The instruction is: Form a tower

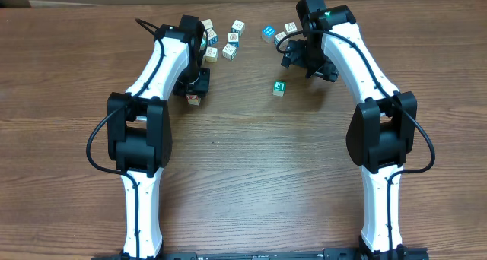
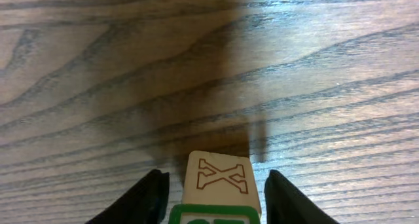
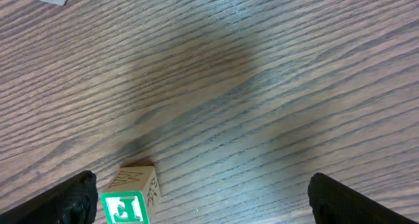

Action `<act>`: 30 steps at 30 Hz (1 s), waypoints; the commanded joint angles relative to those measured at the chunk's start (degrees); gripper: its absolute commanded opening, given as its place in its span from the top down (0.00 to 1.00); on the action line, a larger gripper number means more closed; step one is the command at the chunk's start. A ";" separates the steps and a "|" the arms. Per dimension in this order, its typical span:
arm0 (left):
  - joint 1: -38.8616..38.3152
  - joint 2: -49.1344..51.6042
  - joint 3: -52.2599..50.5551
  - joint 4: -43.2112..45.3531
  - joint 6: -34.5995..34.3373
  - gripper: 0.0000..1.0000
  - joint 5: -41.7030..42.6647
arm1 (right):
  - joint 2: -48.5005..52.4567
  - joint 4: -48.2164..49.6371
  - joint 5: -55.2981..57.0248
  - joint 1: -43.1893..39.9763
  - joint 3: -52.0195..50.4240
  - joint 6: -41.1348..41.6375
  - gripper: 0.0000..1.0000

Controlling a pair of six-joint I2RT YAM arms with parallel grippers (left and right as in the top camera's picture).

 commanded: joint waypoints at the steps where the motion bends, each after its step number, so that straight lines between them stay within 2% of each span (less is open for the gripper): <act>1: -0.22 -1.07 -0.52 0.17 0.26 0.56 -0.37 | -2.45 0.20 -0.09 0.24 -0.22 -0.02 0.00; 6: -0.22 -1.07 -0.52 0.15 0.26 0.69 -0.37 | -2.45 0.20 -0.09 0.24 -0.22 0.00 0.00; 17: -0.22 -1.07 -0.52 0.15 0.31 0.70 -0.39 | -2.45 0.20 -0.09 0.24 -0.22 0.00 0.00; 20: -0.22 -1.07 -0.52 0.15 0.28 0.61 -0.39 | -2.45 0.22 -0.09 0.24 -0.22 -0.02 0.00; 21: -0.22 -1.07 -0.52 0.15 0.28 0.54 -0.37 | -2.45 0.22 -0.09 0.24 -0.22 -0.02 0.00; 24: -0.22 -1.07 -0.52 0.15 0.28 0.19 -0.37 | -2.45 0.20 -0.09 0.24 -0.22 -0.02 0.00; 26: -0.22 -1.07 -0.48 0.26 0.26 0.02 -0.39 | -2.45 0.22 -0.09 0.24 -0.22 0.00 0.00; 30: -0.11 -1.09 0.39 1.05 0.24 0.01 -0.42 | -2.45 0.22 -0.09 0.24 -0.22 0.00 0.00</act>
